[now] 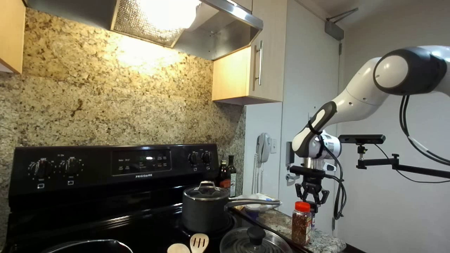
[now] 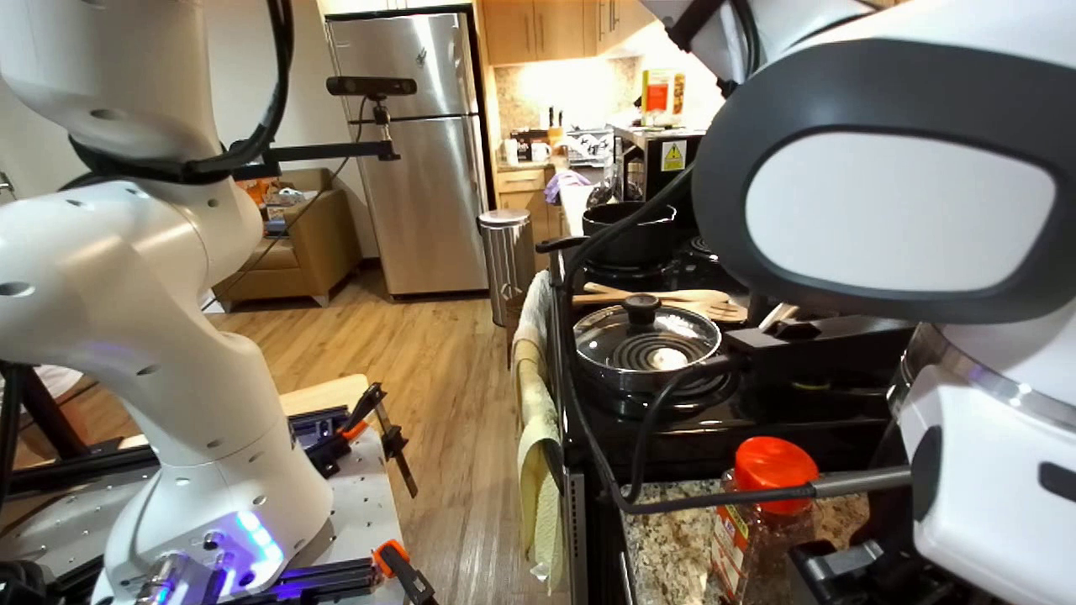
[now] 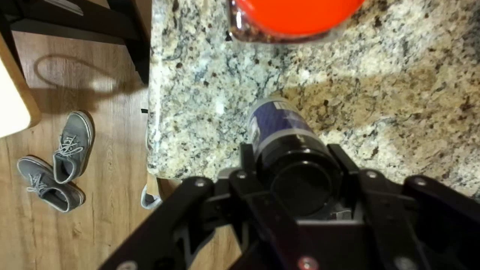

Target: Move the bottle on the stovetop to the counter on the right

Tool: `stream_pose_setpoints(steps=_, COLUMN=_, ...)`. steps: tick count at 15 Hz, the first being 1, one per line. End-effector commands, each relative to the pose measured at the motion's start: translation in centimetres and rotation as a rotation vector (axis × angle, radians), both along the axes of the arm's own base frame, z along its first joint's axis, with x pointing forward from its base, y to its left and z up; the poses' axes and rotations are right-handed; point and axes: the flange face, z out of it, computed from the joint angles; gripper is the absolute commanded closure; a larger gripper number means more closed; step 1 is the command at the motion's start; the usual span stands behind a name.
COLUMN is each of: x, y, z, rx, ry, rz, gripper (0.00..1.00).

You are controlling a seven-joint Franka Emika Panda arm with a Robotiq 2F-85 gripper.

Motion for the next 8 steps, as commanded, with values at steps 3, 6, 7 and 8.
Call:
stream_pose_setpoints(steps=3, x=0.11, y=-1.05, z=-1.23, rx=-0.061, ry=0.032, rz=-0.005, gripper=0.75)
stream_pose_setpoints(steps=6, x=0.10, y=-1.19, z=-1.63, rx=-0.077, ry=0.039, rz=-0.003, gripper=0.24)
stream_pose_setpoints(steps=7, x=0.07, y=-1.26, z=-1.62, rx=-0.084, ry=0.036, rz=-0.010, gripper=0.19)
stream_pose_setpoints(steps=8, x=0.04, y=-1.32, z=-1.60, rx=-0.088, ry=0.033, rz=-0.011, gripper=0.12)
